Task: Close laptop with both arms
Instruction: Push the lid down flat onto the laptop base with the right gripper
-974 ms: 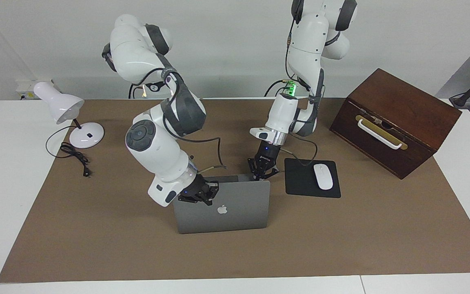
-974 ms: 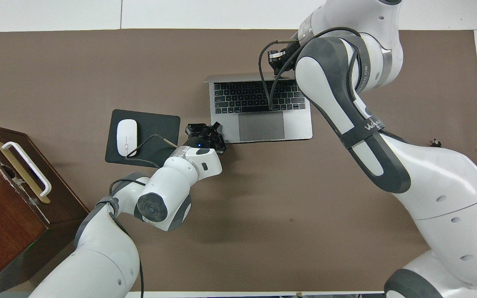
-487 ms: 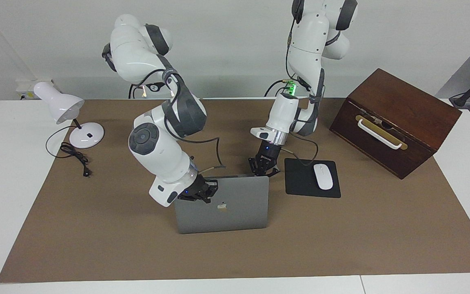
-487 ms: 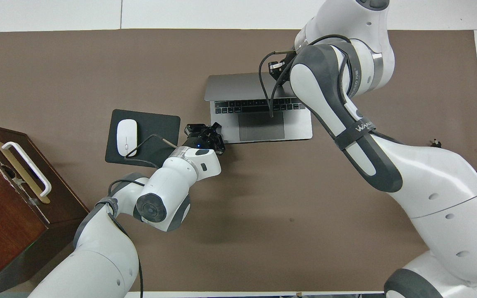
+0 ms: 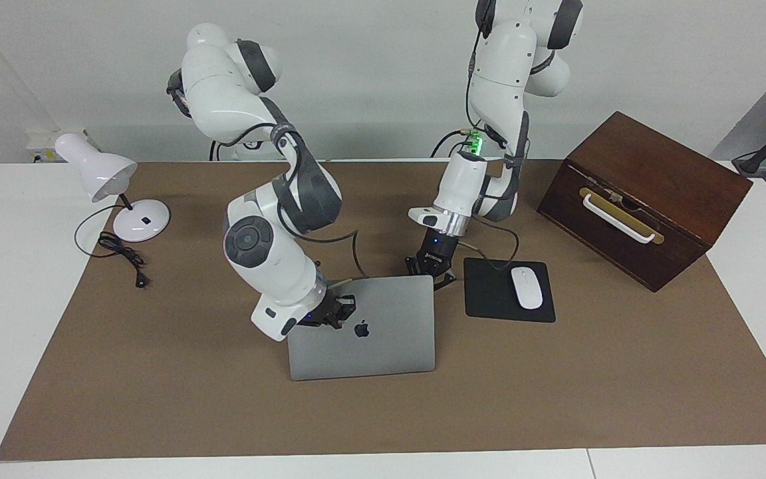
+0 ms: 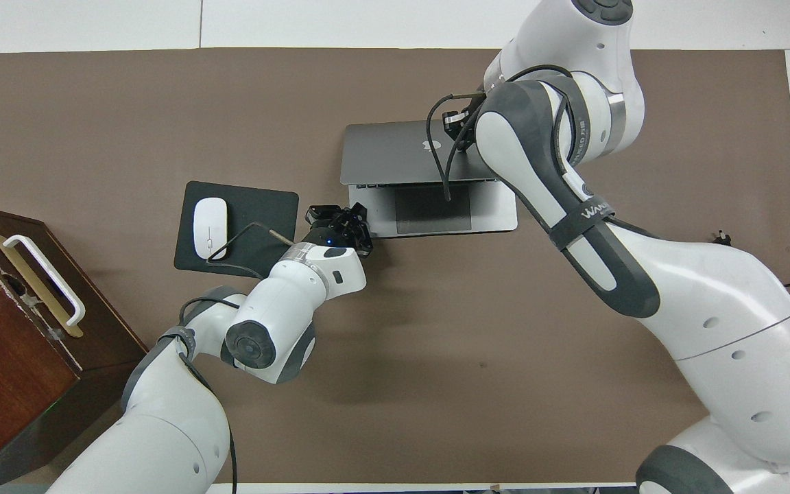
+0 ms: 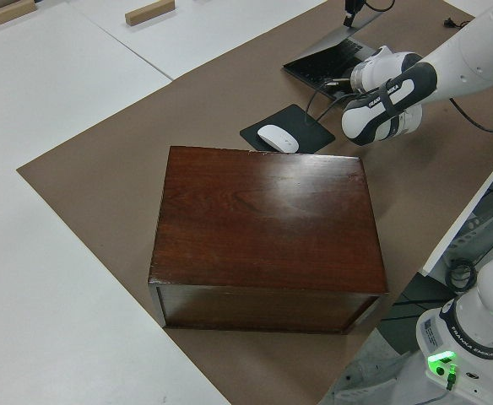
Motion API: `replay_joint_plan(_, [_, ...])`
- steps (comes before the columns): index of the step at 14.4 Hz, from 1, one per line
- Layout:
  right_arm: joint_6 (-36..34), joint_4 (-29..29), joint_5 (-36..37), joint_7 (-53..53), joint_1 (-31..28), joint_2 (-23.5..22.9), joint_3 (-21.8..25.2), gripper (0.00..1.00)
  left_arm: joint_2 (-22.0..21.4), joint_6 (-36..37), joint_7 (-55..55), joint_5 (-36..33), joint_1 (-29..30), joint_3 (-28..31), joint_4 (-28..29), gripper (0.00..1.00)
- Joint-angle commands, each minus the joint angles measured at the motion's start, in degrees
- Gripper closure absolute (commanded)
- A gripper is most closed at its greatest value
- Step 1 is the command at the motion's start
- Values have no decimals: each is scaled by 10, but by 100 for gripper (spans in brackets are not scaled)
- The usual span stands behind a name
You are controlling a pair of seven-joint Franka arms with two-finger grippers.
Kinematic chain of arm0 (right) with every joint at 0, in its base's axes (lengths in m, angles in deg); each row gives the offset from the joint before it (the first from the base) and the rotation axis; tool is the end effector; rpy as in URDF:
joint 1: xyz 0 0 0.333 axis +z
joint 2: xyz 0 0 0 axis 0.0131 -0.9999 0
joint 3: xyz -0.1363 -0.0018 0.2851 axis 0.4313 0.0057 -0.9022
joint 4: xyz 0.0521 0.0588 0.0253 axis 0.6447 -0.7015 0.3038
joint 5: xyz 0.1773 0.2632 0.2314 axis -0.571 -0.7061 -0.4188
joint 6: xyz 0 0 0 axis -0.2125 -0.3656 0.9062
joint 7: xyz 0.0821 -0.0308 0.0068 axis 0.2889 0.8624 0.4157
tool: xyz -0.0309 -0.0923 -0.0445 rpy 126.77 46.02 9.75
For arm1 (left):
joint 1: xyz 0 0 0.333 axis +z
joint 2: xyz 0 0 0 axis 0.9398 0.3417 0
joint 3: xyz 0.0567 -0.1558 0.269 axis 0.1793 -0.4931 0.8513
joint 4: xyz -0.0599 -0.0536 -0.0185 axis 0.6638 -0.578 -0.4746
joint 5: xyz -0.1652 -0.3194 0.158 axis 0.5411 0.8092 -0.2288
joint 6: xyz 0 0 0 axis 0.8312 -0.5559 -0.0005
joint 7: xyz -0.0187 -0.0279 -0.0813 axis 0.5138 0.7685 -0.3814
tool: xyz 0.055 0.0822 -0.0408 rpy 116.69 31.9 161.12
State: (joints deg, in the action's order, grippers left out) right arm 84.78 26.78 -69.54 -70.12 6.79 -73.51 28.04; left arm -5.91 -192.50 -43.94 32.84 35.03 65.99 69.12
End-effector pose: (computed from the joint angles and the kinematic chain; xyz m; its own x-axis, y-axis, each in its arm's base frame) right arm 0.7292 0.2435 0.3802 0.9940 0.0984 -0.0487 0.0828 -0.9632 -0.2556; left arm 0.4913 -0.3197 0.2588 0.4885 -0.4981 0.7164 -0.6143 -0.7794 -0.1231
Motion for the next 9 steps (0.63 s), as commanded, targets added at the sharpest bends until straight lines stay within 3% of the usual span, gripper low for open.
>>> replay_joint_plan(1, [5,-32,12,-10,-7,8,-8,100,1,8,18,4,4,5,36,100])
replay_joint_plan(9, [55,-85,43,-10,-6,8,-8,100,2,8,19,3,2,5,42,100])
